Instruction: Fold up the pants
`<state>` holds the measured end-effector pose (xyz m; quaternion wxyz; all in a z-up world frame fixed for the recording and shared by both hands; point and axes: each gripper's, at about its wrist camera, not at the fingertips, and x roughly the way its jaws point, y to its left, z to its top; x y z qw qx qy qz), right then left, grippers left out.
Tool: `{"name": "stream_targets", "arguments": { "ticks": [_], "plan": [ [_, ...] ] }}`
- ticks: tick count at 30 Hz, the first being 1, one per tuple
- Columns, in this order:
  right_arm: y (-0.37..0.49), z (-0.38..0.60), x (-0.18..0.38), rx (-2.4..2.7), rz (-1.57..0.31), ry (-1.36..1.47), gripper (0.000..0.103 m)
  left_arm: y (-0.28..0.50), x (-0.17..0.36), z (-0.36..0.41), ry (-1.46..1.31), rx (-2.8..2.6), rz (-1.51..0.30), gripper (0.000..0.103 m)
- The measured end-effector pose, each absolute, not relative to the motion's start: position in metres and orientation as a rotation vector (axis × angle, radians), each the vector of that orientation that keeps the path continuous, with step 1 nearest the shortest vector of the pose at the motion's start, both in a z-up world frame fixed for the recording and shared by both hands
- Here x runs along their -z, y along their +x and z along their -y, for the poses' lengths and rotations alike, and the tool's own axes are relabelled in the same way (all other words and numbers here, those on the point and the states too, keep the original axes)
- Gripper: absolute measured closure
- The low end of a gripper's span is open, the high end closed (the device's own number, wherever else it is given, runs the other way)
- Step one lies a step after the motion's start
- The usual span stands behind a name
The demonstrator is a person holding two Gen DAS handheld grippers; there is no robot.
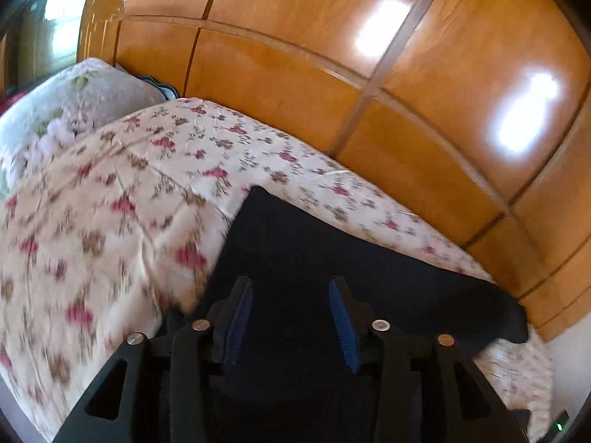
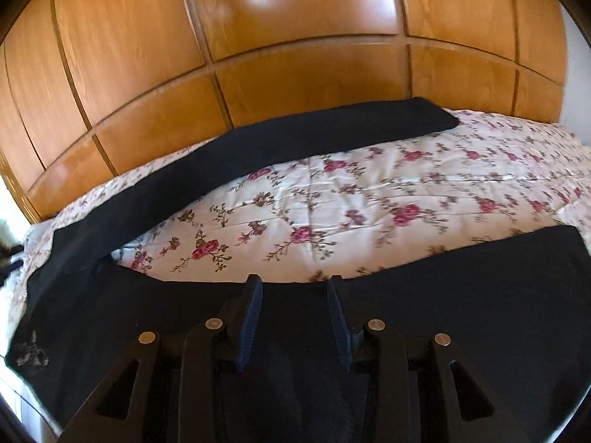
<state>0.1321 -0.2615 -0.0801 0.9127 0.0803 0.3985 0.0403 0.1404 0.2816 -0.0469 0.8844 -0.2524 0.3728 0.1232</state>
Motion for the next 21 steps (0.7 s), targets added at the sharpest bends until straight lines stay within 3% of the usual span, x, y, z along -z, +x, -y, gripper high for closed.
{"name": "stream_targets", "arguments": {
  "ticks": [6, 19, 20, 21],
  "plan": [
    [0.132, 0.254, 0.090, -0.090, -0.803, 0.133, 0.051, 0.196, 0.069, -0.305, -0.505, -0.310, -0.821, 0.047],
    [0.132, 0.255, 0.095, -0.105, -0.793, 0.161, 0.046, 0.262, 0.101, -0.324, -0.517, -0.304, -0.866, 0.047],
    [0.133, 0.255, 0.095, -0.107, -0.792, 0.163, 0.046, 0.265, 0.104, -0.324, -0.518, -0.310, -0.867, 0.049],
    [0.133, 0.255, 0.095, -0.108, -0.792, 0.164, 0.046, 0.265, 0.105, -0.323, -0.511, -0.324, -0.856, 0.058]
  ]
}}
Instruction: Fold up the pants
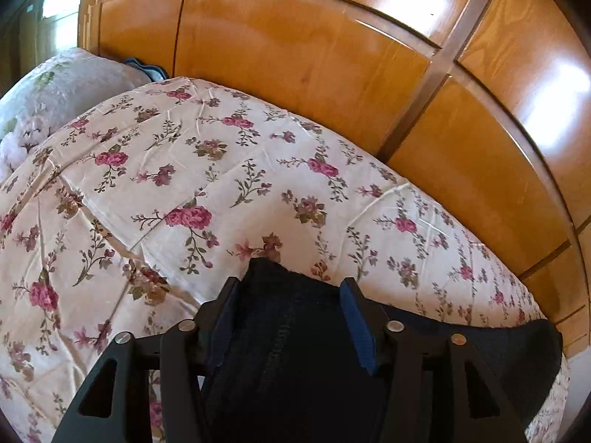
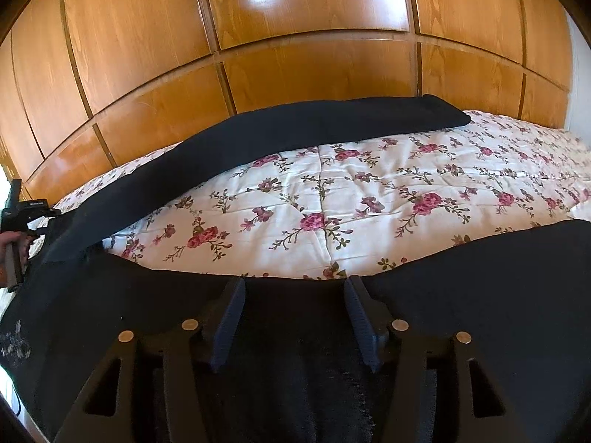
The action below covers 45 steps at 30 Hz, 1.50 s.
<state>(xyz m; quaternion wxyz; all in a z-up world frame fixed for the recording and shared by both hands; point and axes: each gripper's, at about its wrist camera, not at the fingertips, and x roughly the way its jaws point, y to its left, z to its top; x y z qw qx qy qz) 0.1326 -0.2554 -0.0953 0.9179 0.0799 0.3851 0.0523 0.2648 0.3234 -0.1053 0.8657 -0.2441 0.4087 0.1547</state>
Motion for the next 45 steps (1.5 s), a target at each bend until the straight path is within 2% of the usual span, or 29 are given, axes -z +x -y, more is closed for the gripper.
{"name": "stream_targets", "arguments": {
  "ticks": [2, 4, 5, 6, 15, 20, 27, 32, 34, 39, 45],
  "plan": [
    [0.133, 0.256, 0.095, -0.108, -0.791, 0.165, 0.046, 0.266, 0.108, -0.322, -0.473, -0.365, -0.855, 0.072],
    [0.133, 0.255, 0.096, -0.105, -0.790, 0.158, 0.046, 0.264, 0.107, -0.320, -0.464, -0.357, -0.842, 0.081],
    [0.133, 0.255, 0.096, -0.104, -0.790, 0.155, 0.046, 0.263, 0.105, -0.318, -0.462, -0.340, -0.837, 0.092],
    [0.133, 0.254, 0.096, -0.103, -0.790, 0.153, 0.046, 0.260, 0.101, -0.314, -0.457, -0.323, -0.825, 0.093],
    [0.132, 0.256, 0.097, -0.110, -0.785, 0.166, 0.045, 0.175, 0.042, -0.288, -0.481, -0.196, -0.571, 0.095],
    [0.132, 0.256, 0.097, -0.111, -0.785, 0.168, 0.045, 0.115, 0.031, -0.275, -0.547, -0.129, -0.483, 0.095],
    [0.133, 0.253, 0.096, -0.100, -0.799, 0.147, 0.045, 0.044, 0.065, -0.244, -0.591, -0.105, -0.487, 0.096],
    [0.146, 0.243, 0.082, -0.070, -0.870, 0.086, 0.045, 0.027, 0.108, -0.240, -0.664, -0.130, -0.551, 0.096],
    [0.156, 0.239, 0.065, -0.104, -0.843, 0.136, 0.045, 0.025, 0.121, -0.239, -0.666, -0.139, -0.554, 0.096],
    [0.221, 0.214, 0.022, -0.225, -0.847, 0.293, 0.045, 0.021, 0.131, -0.240, -0.701, -0.122, -0.517, 0.096],
    [0.311, 0.182, 0.020, -0.199, -0.974, 0.463, 0.045, 0.016, 0.133, -0.234, -0.648, -0.116, -0.494, 0.096]
  ]
}}
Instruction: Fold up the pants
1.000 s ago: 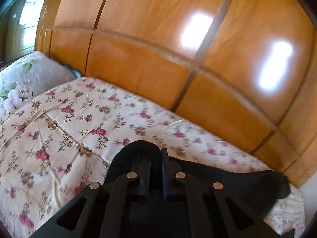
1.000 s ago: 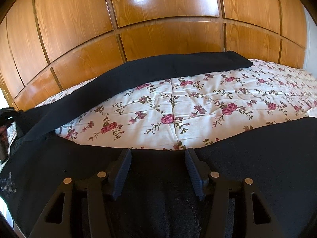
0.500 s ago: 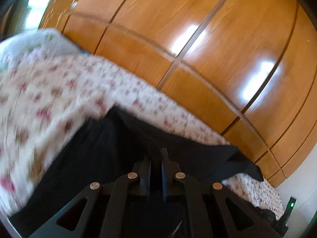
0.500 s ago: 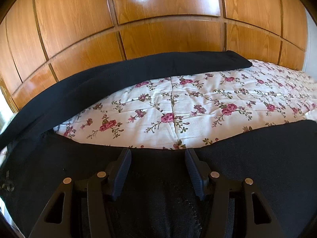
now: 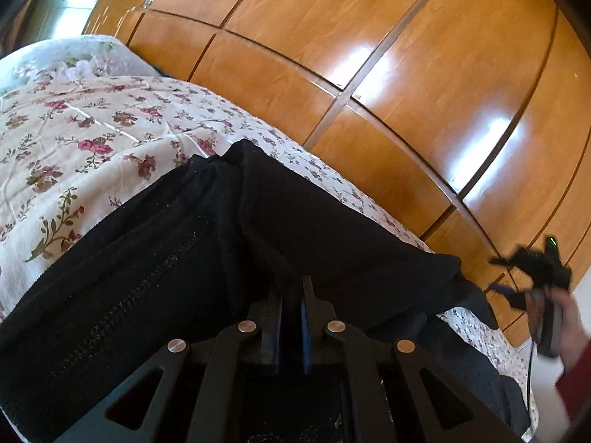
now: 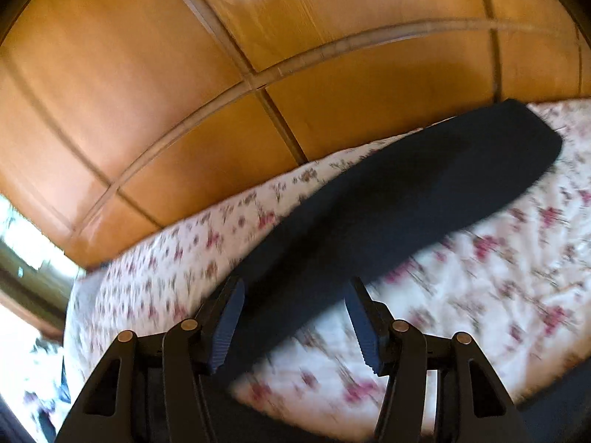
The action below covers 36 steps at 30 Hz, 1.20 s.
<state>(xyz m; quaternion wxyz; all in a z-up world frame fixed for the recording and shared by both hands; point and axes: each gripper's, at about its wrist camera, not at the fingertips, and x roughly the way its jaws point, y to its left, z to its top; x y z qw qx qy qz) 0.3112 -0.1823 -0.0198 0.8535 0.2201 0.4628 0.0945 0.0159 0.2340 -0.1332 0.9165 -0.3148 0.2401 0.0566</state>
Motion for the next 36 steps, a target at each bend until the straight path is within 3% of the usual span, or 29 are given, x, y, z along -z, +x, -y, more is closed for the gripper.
{"name": "stream_targets", "arguments": {
  "ticks": [11, 13, 15, 24, 36],
  "plan": [
    [0.381, 0.131, 0.077, -0.020, -1.230, 0.406, 0.049, 0.016, 0.134, -0.235, -0.645, -0.100, -0.484, 0.096],
    [0.372, 0.139, 0.078, -0.030, -1.212, 0.414, 0.076, 0.015, 0.135, -0.235, -0.648, -0.096, -0.481, 0.096],
    [0.361, 0.150, 0.076, -0.100, -1.191, 0.461, 0.092, 0.015, 0.135, -0.236, -0.656, -0.083, -0.480, 0.096],
    [0.261, 0.203, 0.021, -0.295, -0.963, 0.510, 0.092, 0.009, 0.121, -0.256, -0.812, -0.017, -0.481, 0.096],
    [0.177, 0.214, 0.032, -0.317, -0.850, 0.536, 0.092, -0.033, 0.088, -0.271, -0.885, 0.022, -0.373, 0.096]
  ]
}}
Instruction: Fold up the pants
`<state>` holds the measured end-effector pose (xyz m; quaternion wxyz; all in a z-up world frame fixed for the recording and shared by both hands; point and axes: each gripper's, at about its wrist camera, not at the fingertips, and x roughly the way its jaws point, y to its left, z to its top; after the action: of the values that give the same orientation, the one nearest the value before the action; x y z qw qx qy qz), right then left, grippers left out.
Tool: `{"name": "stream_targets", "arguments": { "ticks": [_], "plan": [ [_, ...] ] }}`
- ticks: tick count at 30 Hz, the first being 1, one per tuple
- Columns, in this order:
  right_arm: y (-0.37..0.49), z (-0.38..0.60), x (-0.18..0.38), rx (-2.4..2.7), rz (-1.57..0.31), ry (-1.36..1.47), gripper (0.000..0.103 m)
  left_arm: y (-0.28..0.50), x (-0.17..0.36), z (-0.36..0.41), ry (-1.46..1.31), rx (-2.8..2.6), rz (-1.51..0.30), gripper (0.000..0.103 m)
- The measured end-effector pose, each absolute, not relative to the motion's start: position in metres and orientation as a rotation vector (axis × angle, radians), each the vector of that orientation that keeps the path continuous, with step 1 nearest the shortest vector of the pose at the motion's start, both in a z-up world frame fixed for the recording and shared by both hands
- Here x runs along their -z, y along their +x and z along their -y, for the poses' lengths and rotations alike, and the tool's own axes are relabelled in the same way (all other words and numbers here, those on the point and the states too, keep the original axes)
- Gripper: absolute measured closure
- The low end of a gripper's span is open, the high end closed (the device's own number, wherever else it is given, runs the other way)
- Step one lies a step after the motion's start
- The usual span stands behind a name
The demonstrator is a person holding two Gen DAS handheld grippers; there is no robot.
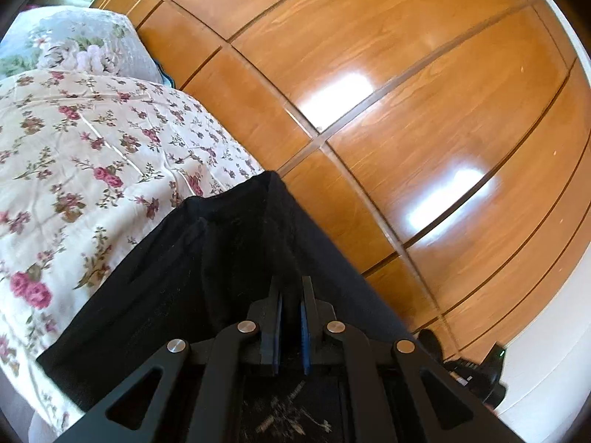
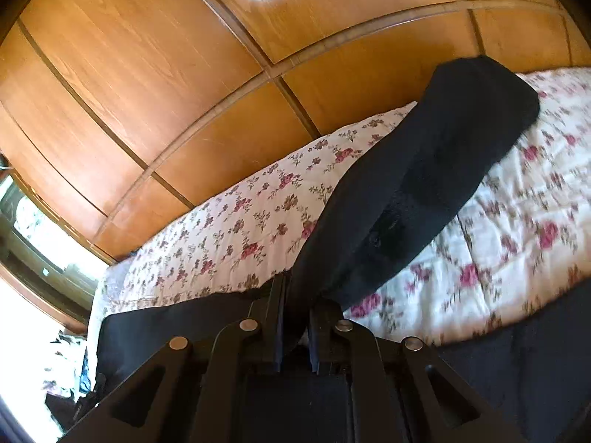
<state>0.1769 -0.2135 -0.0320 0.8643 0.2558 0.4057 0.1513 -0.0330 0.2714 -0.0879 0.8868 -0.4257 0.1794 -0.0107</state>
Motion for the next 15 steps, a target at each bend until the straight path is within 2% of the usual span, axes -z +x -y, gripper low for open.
{"name": "stream_targets", "arguments": {
  "ticks": [7, 15],
  "plan": [
    [0.122, 0.216, 0.045, -0.301, -0.804, 0.601, 0.092, -0.058, 0.093, -0.280, -0.947, 0.012, -0.364, 0.096],
    [0.091, 0.217, 0.103, -0.281, -0.886, 0.608, 0.092, -0.073, 0.123, -0.277, -0.996, -0.018, -0.443, 0.093]
  ]
}}
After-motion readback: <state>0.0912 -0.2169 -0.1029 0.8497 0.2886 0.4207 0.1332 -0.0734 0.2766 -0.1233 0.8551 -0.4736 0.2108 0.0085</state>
